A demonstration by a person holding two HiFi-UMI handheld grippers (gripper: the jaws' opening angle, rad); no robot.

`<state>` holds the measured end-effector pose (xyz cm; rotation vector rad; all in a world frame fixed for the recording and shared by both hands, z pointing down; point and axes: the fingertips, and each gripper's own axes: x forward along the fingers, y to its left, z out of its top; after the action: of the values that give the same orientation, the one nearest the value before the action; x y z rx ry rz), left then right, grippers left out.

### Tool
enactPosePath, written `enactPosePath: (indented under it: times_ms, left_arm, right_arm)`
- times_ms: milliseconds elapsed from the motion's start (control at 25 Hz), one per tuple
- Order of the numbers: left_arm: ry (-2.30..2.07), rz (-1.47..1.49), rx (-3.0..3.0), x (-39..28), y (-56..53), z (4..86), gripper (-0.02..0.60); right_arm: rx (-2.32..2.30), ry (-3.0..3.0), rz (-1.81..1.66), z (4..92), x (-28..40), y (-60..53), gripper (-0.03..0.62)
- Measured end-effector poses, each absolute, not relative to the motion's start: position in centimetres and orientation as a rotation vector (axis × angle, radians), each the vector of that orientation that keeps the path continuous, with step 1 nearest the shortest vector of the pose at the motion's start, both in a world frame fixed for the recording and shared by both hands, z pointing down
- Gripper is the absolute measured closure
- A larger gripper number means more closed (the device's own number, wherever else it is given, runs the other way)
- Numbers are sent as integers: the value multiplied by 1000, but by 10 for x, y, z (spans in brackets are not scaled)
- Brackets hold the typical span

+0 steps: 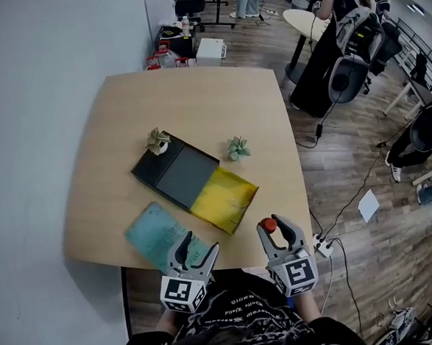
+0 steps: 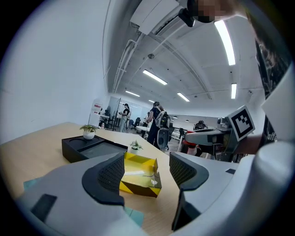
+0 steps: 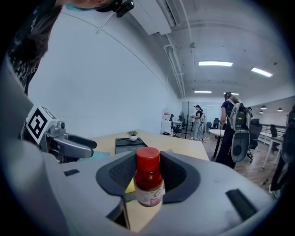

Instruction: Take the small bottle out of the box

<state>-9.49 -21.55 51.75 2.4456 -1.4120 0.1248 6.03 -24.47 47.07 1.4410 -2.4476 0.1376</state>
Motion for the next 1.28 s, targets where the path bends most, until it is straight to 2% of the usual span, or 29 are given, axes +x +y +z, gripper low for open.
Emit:
enactPosePath:
  times_ms: [480,520,600,680,840,1280]
  left_arm:
    - [-1350,101,2485,-92,-212,510,275]
    - [-1357,99,2489,-92,-212,507,301]
    - [-1387,99,2493,-94,-212,504,408]
    - [-1411,101,2501,-95,-212,501,486]
    - [-1397,99,2520,-93,-211,497,577]
    - [-1372,90,2480,-95,-207,503,578]
  right_arm:
    - [1471,-2445,141,474,58,-235,436]
    - [1470,-2449,141,474,56,-235,436]
    - [1466,-2451,139,474,55,-233,436]
    - [1462,-2450,139,476,54,-232,436]
    - [1471,-2464,142,476,52,-232,436]
    - [1487,-2470,167,478,53,-228,436]
